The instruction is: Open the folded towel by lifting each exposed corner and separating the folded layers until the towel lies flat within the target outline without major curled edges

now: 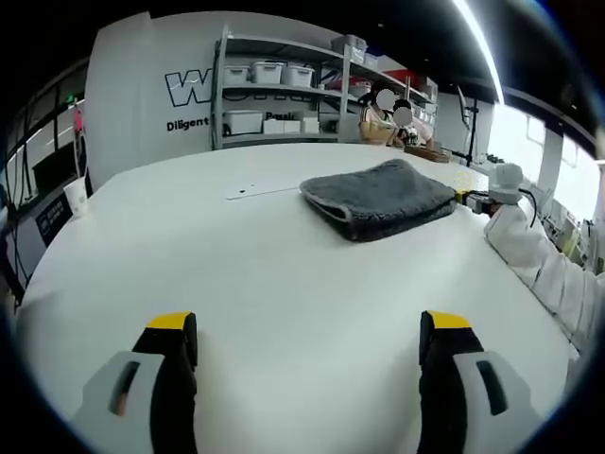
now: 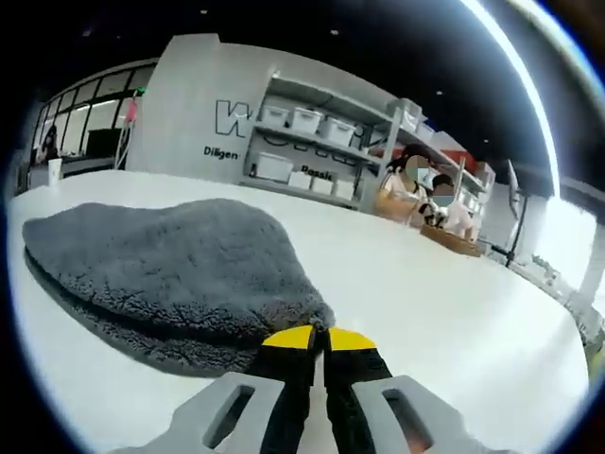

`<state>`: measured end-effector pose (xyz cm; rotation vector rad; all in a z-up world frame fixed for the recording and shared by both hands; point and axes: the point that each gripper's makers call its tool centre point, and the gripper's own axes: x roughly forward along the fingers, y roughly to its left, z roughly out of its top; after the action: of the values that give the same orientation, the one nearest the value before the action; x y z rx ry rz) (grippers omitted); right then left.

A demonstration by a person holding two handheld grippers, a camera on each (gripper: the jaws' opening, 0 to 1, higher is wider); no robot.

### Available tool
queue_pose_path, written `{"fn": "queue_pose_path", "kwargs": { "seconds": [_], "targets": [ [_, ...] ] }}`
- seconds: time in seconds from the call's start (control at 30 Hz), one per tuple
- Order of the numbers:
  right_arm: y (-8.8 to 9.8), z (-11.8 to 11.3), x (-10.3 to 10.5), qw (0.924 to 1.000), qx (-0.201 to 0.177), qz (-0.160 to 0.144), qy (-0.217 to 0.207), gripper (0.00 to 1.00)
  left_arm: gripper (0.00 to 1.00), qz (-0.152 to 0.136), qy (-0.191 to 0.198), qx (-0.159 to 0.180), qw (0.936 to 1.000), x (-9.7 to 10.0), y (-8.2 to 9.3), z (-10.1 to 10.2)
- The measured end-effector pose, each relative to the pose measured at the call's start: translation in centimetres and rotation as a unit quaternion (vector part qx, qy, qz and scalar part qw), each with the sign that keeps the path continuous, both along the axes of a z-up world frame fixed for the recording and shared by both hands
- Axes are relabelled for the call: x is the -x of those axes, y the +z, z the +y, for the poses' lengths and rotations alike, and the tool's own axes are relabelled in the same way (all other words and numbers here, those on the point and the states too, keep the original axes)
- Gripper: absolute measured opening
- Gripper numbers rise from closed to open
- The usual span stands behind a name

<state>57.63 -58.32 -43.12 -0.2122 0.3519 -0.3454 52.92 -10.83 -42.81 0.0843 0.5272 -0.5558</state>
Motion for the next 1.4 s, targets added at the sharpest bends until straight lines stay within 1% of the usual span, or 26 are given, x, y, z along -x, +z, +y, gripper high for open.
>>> {"fn": "queue_pose_path", "kwargs": {
  "seconds": [0.17,0.2,0.23,0.27,0.3,0.33,0.37,0.43,0.5,0.57,0.6,0.67,0.73,0.87,0.93,0.97,1.0,1.07,1.1,1.17,1.2,1.23,1.33,1.4],
  "targets": [
    [0.2,-0.1,0.2,1.0000,0.007,0.004,-0.002,0.00,0.97,0.000,-0.002,0.000,1.0000,0.0,0.0,-0.1],
    [0.4,-0.2,0.3,0.9999,0.009,0.004,-0.005,0.05,0.97,0.000,-0.003,-0.001,1.0000,0.0,0.0,-0.1],
    [0.6,-0.6,0.6,0.9997,0.020,0.003,-0.016,0.11,0.97,0.000,-0.003,0.000,1.0000,0.0,0.0,-0.1],
    [1.2,-1.4,0.9,0.9985,0.043,0.004,-0.032,0.19,0.97,0.000,-0.004,0.000,1.0000,0.0,0.0,-0.2],
    [1.3,-1.7,1.2,0.9978,0.049,0.005,-0.043,0.27,0.97,0.000,-0.004,0.001,1.0000,0.0,0.0,-0.2],
    [1.4,-1.8,1.3,0.9977,0.049,0.005,-0.046,0.31,0.97,0.000,-0.004,0.001,1.0000,0.0,0.1,-0.2],
    [1.5,-1.9,1.4,0.9977,0.048,0.002,-0.047,0.34,0.97,-0.001,-0.004,0.002,1.0000,0.0,0.1,-0.2],
    [1.7,-1.8,1.5,0.9979,0.049,-0.002,-0.043,0.36,0.97,-0.003,-0.005,0.005,1.0000,0.0,0.2,-0.4],
    [1.9,-2.0,1.5,0.9974,0.057,0.001,-0.044,0.41,0.97,-0.003,-0.007,0.007,0.9999,0.0,0.3,-0.5],
    [2.2,-1.9,1.6,0.9968,0.069,0.000,-0.040,0.48,0.97,-0.002,-0.009,0.009,0.9999,0.0,0.3,-0.6],
    [2.4,-1.9,1.5,0.9964,0.076,0.000,-0.038,0.50,0.97,-0.002,-0.010,0.009,0.9999,0.0,0.2,-0.6],
    [3.1,-1.5,1.2,0.9962,0.084,-0.012,-0.021,0.53,0.97,-0.003,-0.011,0.009,0.9999,0.0,0.3,-0.7],
    [3.3,-1.3,1.0,0.9955,0.094,-0.014,-0.008,0.57,0.97,-0.002,-0.011,0.012,0.9999,0.0,0.3,-0.7],
    [3.7,-0.8,1.2,0.9950,0.098,-0.011,0.011,0.64,0.97,-0.003,-0.010,0.013,0.9999,0.0,0.4,-0.7],
    [3.9,-0.7,1.1,0.9944,0.103,-0.010,0.020,0.72,0.97,-0.004,-0.010,0.013,0.9999,0.1,0.5,-0.6],
    [3.9,-0.6,1.1,0.9945,0.102,-0.007,0.023,0.78,0.97,-0.005,-0.010,0.014,0.9998,0.1,0.5,-0.6],
    [3.6,-0.5,1.2,0.9953,0.093,0.001,0.027,0.83,0.97,-0.006,-0.010,0.014,0.9998,0.1,0.6,-0.7],
    [3.4,-0.3,1.5,0.9968,0.073,0.008,0.031,0.92,0.97,-0.008,-0.011,0.015,0.9998,0.2,0.7,-0.8],
    [3.4,-0.3,1.7,0.9972,0.067,0.011,0.031,0.95,0.97,-0.009,-0.011,0.015,0.9998,0.2,0.8,-0.8],
    [3.8,-0.2,2.1,0.9975,0.065,0.011,0.026,0.97,0.97,-0.012,-0.013,0.011,0.9998,0.3,1.0,-1.0],
    [4.0,0.3,2.0,0.9973,0.063,0.009,0.036,1.00,0.97,-0.015,-0.015,0.009,0.9997,0.4,1.2,-1.1],
    [4.2,0.7,1.9,0.9968,0.065,0.008,0.046,0.99,0.97,-0.018,-0.017,0.010,0.9996,0.5,1.3,-1.3],
    [4.3,2.1,1.9,0.9967,0.050,0.008,0.064,1.00,0.97,-0.021,-0.024,0.011,0.9994,0.7,1.5,-1.7],
    [4.1,3.6,1.5,0.9954,0.028,0.007,0.091,1.00,0.97,-0.021,-0.031,0.014,0.9992,0.9,1.7,-2.0]
  ]
}}
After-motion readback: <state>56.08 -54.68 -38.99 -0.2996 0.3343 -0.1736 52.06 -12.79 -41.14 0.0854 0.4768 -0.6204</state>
